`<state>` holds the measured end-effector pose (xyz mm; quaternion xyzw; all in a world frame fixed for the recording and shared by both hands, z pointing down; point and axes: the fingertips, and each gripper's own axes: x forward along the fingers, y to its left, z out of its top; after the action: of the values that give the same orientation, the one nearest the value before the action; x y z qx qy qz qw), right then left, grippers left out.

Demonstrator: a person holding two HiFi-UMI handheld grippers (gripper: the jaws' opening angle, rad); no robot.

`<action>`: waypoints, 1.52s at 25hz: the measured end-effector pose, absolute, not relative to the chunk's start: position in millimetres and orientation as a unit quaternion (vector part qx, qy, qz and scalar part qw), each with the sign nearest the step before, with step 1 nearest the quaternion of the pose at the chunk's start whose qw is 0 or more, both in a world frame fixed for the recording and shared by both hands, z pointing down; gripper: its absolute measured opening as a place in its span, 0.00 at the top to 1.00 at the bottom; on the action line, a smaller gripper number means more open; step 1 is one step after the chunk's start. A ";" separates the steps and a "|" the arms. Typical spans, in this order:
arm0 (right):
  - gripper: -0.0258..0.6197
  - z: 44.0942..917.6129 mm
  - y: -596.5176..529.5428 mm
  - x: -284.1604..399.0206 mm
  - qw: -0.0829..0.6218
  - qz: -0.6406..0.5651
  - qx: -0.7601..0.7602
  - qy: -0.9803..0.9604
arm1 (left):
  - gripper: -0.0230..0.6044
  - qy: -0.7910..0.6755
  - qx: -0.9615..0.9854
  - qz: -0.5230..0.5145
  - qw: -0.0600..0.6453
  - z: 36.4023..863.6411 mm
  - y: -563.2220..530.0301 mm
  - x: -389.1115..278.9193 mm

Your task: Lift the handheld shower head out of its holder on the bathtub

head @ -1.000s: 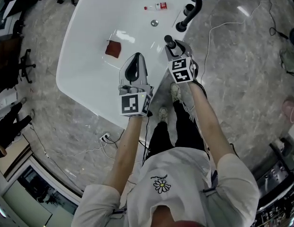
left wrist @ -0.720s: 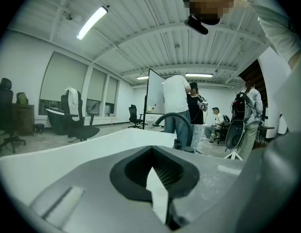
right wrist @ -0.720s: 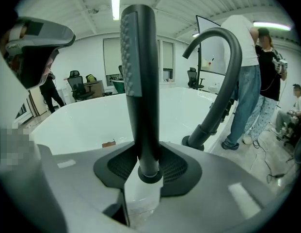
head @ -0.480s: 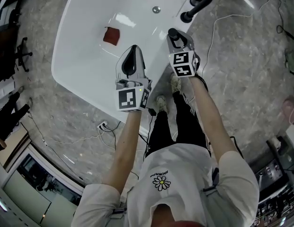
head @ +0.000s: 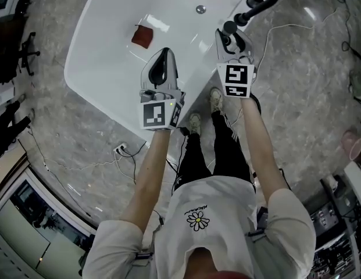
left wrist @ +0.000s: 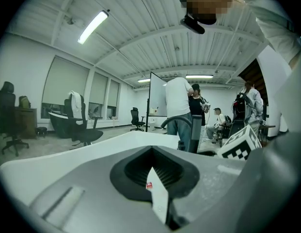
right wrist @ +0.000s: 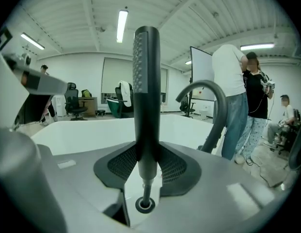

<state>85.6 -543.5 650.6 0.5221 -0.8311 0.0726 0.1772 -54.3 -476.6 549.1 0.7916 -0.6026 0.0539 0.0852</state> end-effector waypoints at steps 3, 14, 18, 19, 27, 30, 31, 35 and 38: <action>0.72 616.3 -547.2 81.9 0.163 0.055 0.523 -0.835 | 0.96 -0.615 0.784 0.034 0.082 535.7 -469.0 -62.9; 0.72 476.9 -515.7 82.1 0.108 -0.008 0.551 -0.827 | 0.96 -0.607 0.794 -0.036 0.005 415.9 -442.7 -72.9; 0.72 411.4 -499.5 74.5 0.081 -0.039 0.559 -0.824 | 0.96 -0.591 0.805 -0.049 0.014 373.8 -436.4 -74.5; 0.72 395.7 -492.6 72.0 0.076 -0.045 0.560 -0.824 | 0.96 -0.589 0.807 -0.048 0.020 362.1 -433.7 -75.1; 0.72 277.1 -431.7 62.8 0.020 -0.084 0.560 -0.824 | 0.96 -0.557 0.822 -0.110 -0.042 243.8 -397.8 -71.5; 0.72 244.3 -401.4 56.1 0.001 -0.102 0.560 -0.822 | 0.96 -0.544 0.829 -0.120 -0.054 217.3 -376.9 -77.1; 0.72 236.5 -392.2 53.6 0.002 -0.105 0.560 -0.822 | 0.96 -0.540 0.831 -0.123 -0.055 211.7 -370.8 -78.9; 0.72 210.6 -358.8 47.6 -0.007 -0.102 0.563 -0.820 | 0.96 -0.530 0.836 -0.126 -0.060 197.1 -351.4 -79.5; 0.72 196.0 -334.3 44.6 -0.024 -0.109 0.568 -0.815 | 0.96 -0.521 0.841 -0.130 -0.064 188.3 -335.6 -77.1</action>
<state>44.6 -334.3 196.0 0.5681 -0.8154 -0.1089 -0.0235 -77.1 -335.6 188.3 0.8412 -0.5209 -0.1299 -0.0639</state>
